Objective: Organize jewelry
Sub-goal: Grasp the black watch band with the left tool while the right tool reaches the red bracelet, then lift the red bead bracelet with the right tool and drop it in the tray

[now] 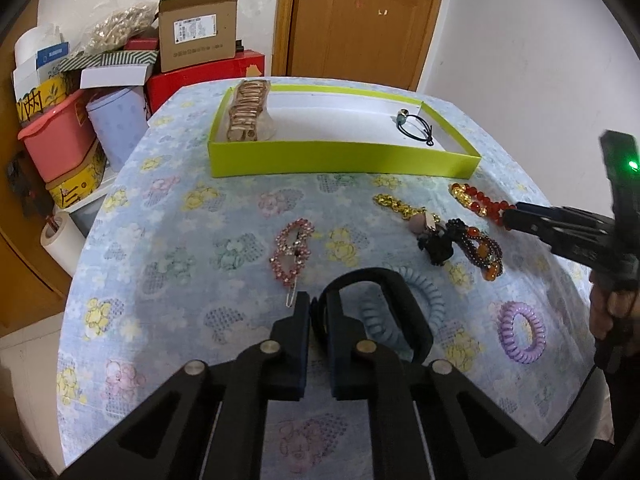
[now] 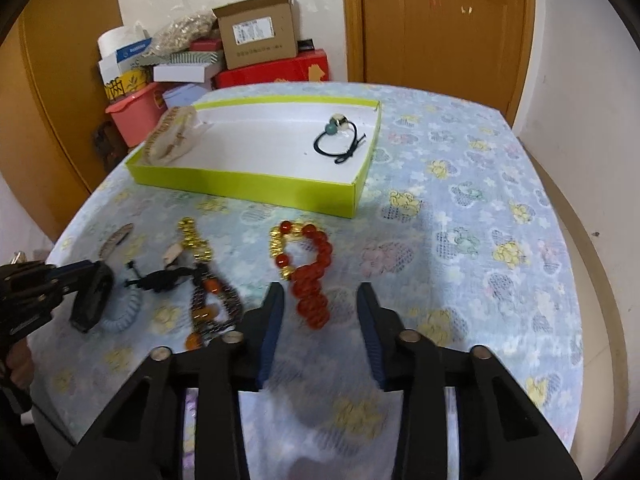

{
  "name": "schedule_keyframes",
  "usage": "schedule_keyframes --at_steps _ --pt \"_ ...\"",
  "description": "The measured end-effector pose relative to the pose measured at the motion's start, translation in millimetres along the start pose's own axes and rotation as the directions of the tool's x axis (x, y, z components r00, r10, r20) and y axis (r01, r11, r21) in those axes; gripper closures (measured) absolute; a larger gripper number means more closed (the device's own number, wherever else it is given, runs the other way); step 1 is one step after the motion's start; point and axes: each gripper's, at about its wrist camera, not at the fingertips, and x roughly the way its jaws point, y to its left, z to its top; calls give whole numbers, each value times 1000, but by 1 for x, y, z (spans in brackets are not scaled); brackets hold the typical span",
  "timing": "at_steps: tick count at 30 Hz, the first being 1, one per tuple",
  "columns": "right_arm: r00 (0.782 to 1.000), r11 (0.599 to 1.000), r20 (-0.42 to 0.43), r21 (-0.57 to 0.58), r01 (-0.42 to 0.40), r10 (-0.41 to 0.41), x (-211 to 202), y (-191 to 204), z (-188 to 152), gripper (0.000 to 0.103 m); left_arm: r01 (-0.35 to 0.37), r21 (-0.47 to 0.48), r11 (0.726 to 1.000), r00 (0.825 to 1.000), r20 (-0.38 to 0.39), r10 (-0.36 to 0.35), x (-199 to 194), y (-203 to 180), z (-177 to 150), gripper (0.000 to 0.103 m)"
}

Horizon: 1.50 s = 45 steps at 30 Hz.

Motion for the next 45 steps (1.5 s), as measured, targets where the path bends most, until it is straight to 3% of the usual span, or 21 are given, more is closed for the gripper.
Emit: schedule_keyframes --at_steps 4,31,45 --pt "1000 1000 -22 -7 -2 1 10 0 0 93 11 -1 1000 1000 6 -11 -2 -1 1 95" --pt "991 999 130 -43 -32 38 -69 23 2 93 30 -13 999 993 117 -28 -49 -9 24 95" --pt "980 997 194 -56 -45 55 -72 19 45 93 9 13 1000 990 143 -10 -35 -13 74 95"
